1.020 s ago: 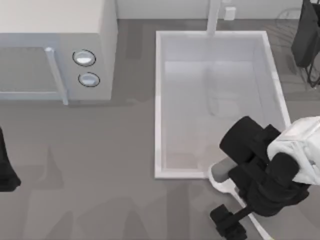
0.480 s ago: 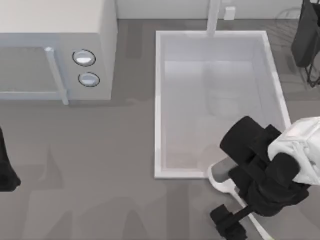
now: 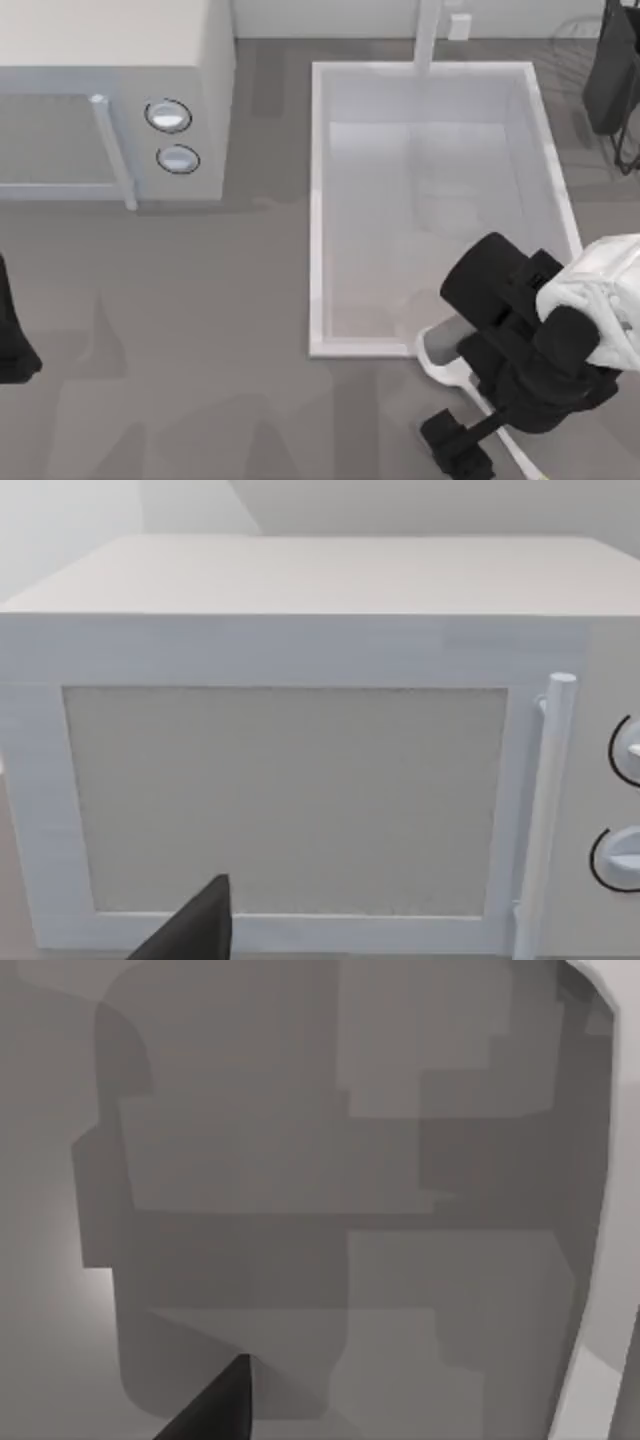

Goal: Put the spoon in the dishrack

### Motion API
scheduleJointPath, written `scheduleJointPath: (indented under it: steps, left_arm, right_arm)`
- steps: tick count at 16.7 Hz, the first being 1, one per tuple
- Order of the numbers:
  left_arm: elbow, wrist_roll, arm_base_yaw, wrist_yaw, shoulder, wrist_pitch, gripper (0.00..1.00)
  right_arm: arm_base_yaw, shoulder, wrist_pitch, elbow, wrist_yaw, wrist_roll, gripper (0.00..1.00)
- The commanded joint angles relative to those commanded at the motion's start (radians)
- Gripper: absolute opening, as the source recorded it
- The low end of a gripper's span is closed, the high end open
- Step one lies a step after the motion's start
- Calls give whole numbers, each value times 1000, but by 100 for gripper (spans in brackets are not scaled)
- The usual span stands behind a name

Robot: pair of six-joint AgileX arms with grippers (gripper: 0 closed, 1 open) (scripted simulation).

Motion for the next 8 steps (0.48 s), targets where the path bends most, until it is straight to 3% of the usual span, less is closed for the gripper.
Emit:
scheduleJointPath:
  steps: [8]
  left_arm:
    - [0,0,0,0,0,0,100]
  right_arm:
    - [0,0,0,0,0,0,0]
